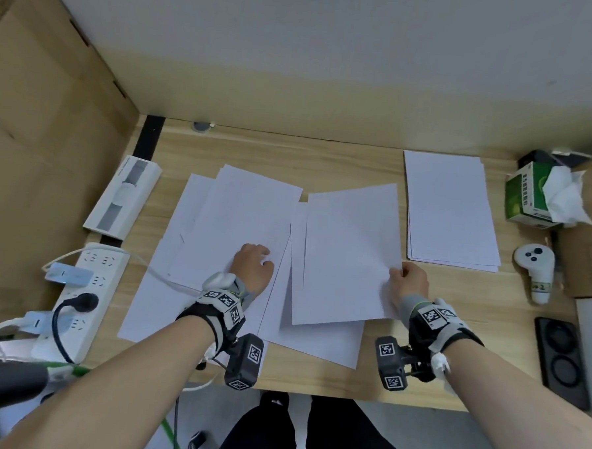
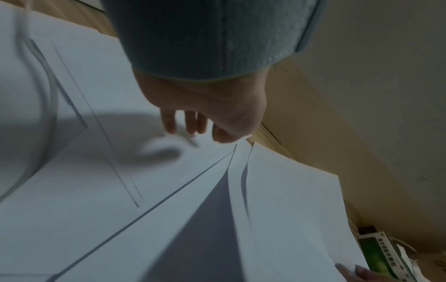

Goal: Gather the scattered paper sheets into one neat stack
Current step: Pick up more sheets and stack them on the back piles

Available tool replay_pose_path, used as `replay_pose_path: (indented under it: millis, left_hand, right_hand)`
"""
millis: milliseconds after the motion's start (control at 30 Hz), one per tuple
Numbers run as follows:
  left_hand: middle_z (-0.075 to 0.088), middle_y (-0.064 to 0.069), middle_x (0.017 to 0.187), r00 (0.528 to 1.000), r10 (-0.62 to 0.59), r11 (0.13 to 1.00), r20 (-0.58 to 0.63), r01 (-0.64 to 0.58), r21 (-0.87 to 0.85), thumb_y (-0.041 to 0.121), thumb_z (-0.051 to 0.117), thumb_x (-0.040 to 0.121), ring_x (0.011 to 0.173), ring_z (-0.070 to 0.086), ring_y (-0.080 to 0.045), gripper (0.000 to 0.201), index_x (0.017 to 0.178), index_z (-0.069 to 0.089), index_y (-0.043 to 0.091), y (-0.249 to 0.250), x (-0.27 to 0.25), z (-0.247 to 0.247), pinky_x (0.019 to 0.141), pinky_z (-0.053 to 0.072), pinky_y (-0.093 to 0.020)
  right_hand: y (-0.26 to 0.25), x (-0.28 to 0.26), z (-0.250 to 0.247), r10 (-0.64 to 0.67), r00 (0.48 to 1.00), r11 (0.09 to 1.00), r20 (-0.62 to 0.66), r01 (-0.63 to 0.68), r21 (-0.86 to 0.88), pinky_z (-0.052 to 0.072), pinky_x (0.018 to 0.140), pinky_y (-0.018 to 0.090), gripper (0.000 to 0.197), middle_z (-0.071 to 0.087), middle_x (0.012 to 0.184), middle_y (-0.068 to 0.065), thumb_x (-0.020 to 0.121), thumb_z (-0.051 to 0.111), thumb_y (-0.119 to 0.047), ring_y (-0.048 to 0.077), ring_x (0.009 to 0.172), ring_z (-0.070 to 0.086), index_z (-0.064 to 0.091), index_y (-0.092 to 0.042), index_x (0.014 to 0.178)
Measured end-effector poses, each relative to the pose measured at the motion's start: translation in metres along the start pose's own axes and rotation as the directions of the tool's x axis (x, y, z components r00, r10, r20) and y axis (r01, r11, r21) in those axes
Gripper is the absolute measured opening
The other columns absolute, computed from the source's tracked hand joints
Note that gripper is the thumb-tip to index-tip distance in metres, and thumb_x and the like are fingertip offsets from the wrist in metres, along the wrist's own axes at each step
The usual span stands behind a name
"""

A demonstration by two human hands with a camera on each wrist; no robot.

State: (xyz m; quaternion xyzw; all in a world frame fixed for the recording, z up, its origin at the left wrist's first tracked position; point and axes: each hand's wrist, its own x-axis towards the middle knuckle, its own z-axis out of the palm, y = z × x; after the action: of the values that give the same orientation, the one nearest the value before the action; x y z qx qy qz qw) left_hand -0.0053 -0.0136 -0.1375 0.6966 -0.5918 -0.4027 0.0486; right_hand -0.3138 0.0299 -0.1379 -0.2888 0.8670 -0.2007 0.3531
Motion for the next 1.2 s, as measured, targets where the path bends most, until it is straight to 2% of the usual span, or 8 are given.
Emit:
replay_pose_path:
  millis: [100,200,300,500,733,833,1033,1200]
  left_hand:
    - [0.066,-0.003,0.102,0.997,-0.067,0.981,-0.022,0.062,-0.182,0.02,0.048,0.092,0.083,0.059,-0.018,0.02,0.101,0.065,0.016,0.018,-0.005,0.003,0.072,0.044,-0.026]
    - [0.068,-0.007,0.082,0.956,-0.165,0.853,0.244,0.262,-0.451,0.037,0.052,0.094,0.072,0.063,-0.023,0.031,0.095,0.066,0.009,0.041,-0.011,0.009,0.061,0.05,-0.029]
    - [0.061,-0.011,0.086,0.94,-0.133,0.756,0.315,0.302,-0.58,0.024,0.062,0.091,0.075,0.059,-0.023,0.013,0.083,0.062,0.014,0.058,-0.014,0.014,0.062,0.051,-0.026]
    - [0.068,-0.008,0.097,0.973,-0.183,0.912,0.144,0.222,-0.345,0.006,0.059,0.083,0.087,0.061,-0.022,0.026,0.107,0.068,0.006,0.058,0.002,0.018,0.075,0.048,-0.026]
    - [0.059,-0.007,0.091,0.971,-0.202,0.944,0.13,0.228,-0.239,0.002,0.052,0.086,0.081,0.054,-0.022,0.018,0.099,0.062,0.008,0.05,0.013,0.015,0.056,0.036,-0.02]
    - [0.048,-0.007,0.076,0.944,-0.25,0.885,0.214,0.312,-0.344,0.004,0.047,0.088,0.066,0.044,-0.02,0.008,0.088,0.049,0.012,0.049,0.014,0.019,0.06,0.034,-0.024]
    - [0.064,-0.002,0.084,0.876,-0.3,0.627,0.378,0.479,-0.614,0.059,0.051,0.089,0.074,0.061,-0.02,0.043,0.095,0.061,0.018,0.054,0.01,0.017,0.057,0.051,-0.027]
    - [0.071,-0.008,0.092,0.908,-0.234,0.673,0.348,0.41,-0.616,0.025,0.066,0.09,0.079,0.068,-0.022,0.032,0.111,0.064,0.002,0.042,0.011,0.023,0.059,0.056,-0.025]
  right_hand:
    - [0.0,-0.001,-0.002,0.022,0.999,0.998,-0.026,-0.02,0.065,0.04,0.075,0.031,0.023,0.054,0.072,0.005,0.095,0.046,-0.01,0.026,0.074,0.05,0.055,-0.012,0.075]
    - [0.001,0.001,-0.003,0.012,0.999,0.993,-0.047,-0.007,0.118,0.039,0.073,0.031,0.02,0.053,0.072,0.006,0.095,0.046,-0.01,0.024,0.073,0.048,0.054,-0.009,0.076]
    - [0.004,0.004,-0.005,0.016,0.998,0.986,-0.053,-0.007,0.167,0.038,0.068,0.031,0.019,0.052,0.073,0.007,0.093,0.047,-0.011,0.022,0.07,0.047,0.054,-0.009,0.075]
    - [0.011,0.015,-0.019,0.051,0.994,0.981,-0.095,-0.032,0.194,0.039,0.07,0.034,0.022,0.049,0.068,0.003,0.093,0.045,-0.012,0.024,0.07,0.046,0.048,-0.014,0.071]
    - [0.009,0.016,-0.019,0.036,0.999,0.957,0.034,-0.044,0.287,0.041,0.063,0.027,0.019,0.057,0.087,0.011,0.098,0.046,-0.007,0.021,0.075,0.051,0.06,0.004,0.102]
    - [0.01,0.014,-0.003,0.014,0.991,0.959,0.13,-0.05,0.279,0.048,0.082,0.033,0.019,0.066,0.094,0.012,0.096,0.05,-0.008,0.024,0.086,0.059,0.064,0.001,0.105]
    - [0.007,0.006,0.03,-0.033,0.968,0.975,0.247,-0.023,0.22,0.044,0.069,0.033,0.015,0.06,0.074,0.008,0.09,0.054,-0.011,0.022,0.07,0.052,0.059,-0.011,0.076]
    - [0.005,0.003,0.04,-0.018,0.968,0.982,0.252,-0.03,0.184,0.044,0.068,0.033,0.013,0.059,0.072,0.005,0.088,0.052,-0.011,0.022,0.069,0.052,0.059,-0.006,0.079]
